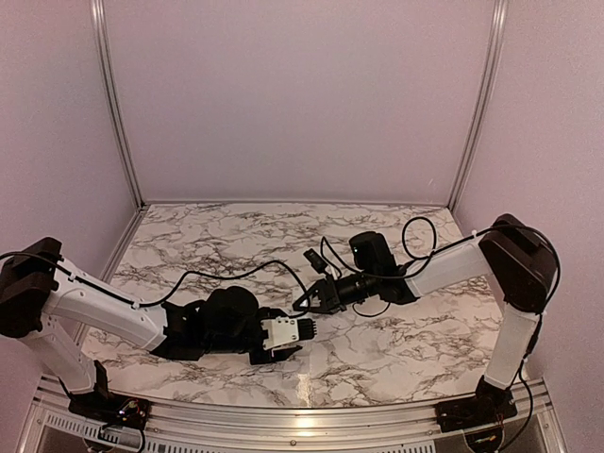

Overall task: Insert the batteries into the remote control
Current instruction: Remove the battery cover from the remote control.

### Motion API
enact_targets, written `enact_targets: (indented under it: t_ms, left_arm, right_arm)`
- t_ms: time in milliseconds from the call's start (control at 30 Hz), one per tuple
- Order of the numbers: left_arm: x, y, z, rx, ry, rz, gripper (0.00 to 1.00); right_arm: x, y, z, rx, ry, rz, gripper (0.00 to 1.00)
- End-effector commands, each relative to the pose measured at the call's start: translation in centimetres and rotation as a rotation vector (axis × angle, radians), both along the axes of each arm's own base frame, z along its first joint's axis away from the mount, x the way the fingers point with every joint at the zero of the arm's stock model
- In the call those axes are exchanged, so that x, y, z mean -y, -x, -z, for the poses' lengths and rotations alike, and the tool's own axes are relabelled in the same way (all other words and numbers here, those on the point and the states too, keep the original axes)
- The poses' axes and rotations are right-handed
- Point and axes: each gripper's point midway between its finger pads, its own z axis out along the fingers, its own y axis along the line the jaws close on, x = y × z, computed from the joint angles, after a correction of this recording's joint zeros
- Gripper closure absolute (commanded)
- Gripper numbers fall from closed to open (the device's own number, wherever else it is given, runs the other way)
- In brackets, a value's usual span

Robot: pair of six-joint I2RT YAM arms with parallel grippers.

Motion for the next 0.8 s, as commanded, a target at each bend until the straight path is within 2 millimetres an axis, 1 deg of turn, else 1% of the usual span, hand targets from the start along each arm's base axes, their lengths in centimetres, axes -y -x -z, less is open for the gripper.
enact_targets:
  t_ms: [0, 267, 667, 767]
  left_arm:
    - [0.7, 0.3, 0.8, -0.004, -0.040, 0.027, 0.47]
    - [1.0, 0.2, 2.0, -0.014, -0.074, 0.034, 0.47]
    - [1.1, 0.3, 3.5, -0.022, -0.120, 0.045, 0.47]
    - [1.0, -0.1, 3.9, -0.009, -0.137, 0.030, 0.47]
  right_arm:
    - [-0.3, 0.5, 0.8, -0.003, 0.000, -0.011, 1.00]
    - [-0.1, 0.9, 1.5, -0.012, 0.010, -0.019, 1.00]
    - [-0.1, 1.1, 1.5, -0.015, 0.005, -0.033, 1.00]
    - [-0.2, 1.2, 1.4, -0.014, 0.002, -0.037, 1.00]
